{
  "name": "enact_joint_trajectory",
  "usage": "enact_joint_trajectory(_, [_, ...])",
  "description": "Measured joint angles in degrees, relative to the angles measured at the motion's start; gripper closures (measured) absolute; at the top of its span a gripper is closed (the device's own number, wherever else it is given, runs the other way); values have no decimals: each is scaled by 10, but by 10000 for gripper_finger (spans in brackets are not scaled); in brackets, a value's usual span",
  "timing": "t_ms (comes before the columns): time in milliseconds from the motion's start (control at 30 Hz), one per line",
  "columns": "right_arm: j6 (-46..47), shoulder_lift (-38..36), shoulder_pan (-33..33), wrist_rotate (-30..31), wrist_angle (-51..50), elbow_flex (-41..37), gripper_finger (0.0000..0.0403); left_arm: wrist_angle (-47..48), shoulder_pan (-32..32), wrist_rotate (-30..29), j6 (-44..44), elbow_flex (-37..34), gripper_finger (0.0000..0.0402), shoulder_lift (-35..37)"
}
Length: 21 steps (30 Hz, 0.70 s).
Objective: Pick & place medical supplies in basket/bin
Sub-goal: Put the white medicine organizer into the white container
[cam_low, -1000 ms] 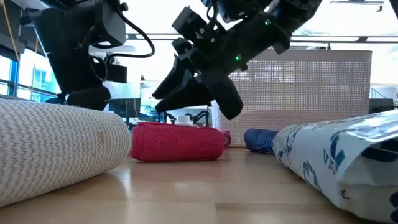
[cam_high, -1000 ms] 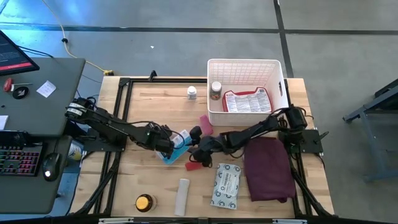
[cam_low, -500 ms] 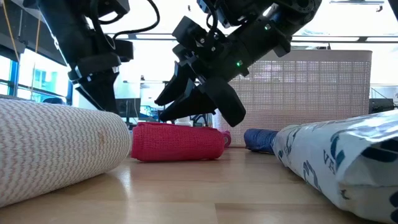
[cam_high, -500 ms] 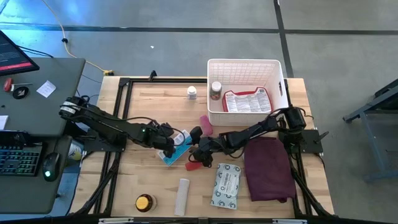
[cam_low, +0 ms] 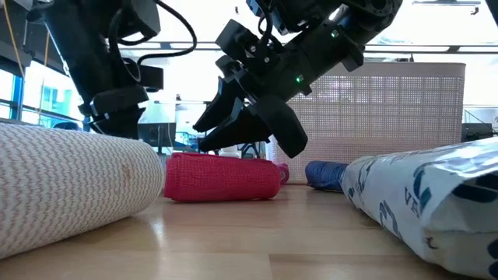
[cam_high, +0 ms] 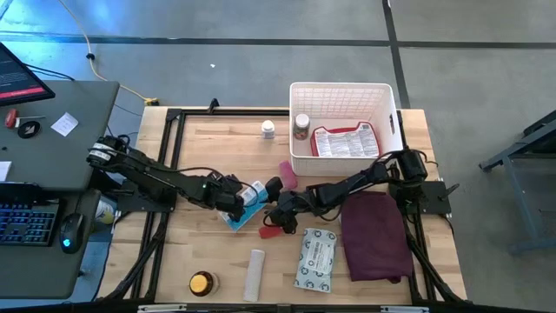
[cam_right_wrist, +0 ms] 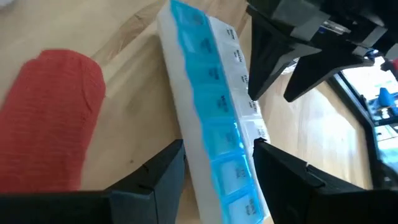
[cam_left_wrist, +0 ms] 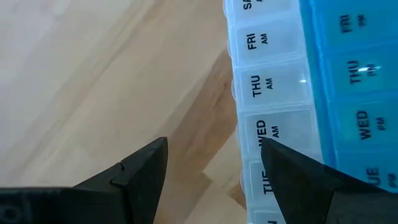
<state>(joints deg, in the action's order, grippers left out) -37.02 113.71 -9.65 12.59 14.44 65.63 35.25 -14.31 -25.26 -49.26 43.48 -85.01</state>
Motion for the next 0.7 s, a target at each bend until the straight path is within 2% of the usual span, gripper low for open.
enact_joint_trajectory(200, [-22, 0, 0, 12, 7, -2, 204, 4, 1, -13, -3, -5, 106, -6])
enact_joint_trajectory(333, [-53, 0, -3, 52, 20, -2, 192, -10, 0, -9, -1, -4, 106, -8])
enact_joint_trajectory(500, [-46, 0, -1, 6, 21, -2, 177, -12, 0, -6, -1, -4, 106, -12])
enact_joint_trajectory(700, [-36, 0, -11, 10, -23, -2, 174, -5, 0, 4, -1, -4, 106, 4])
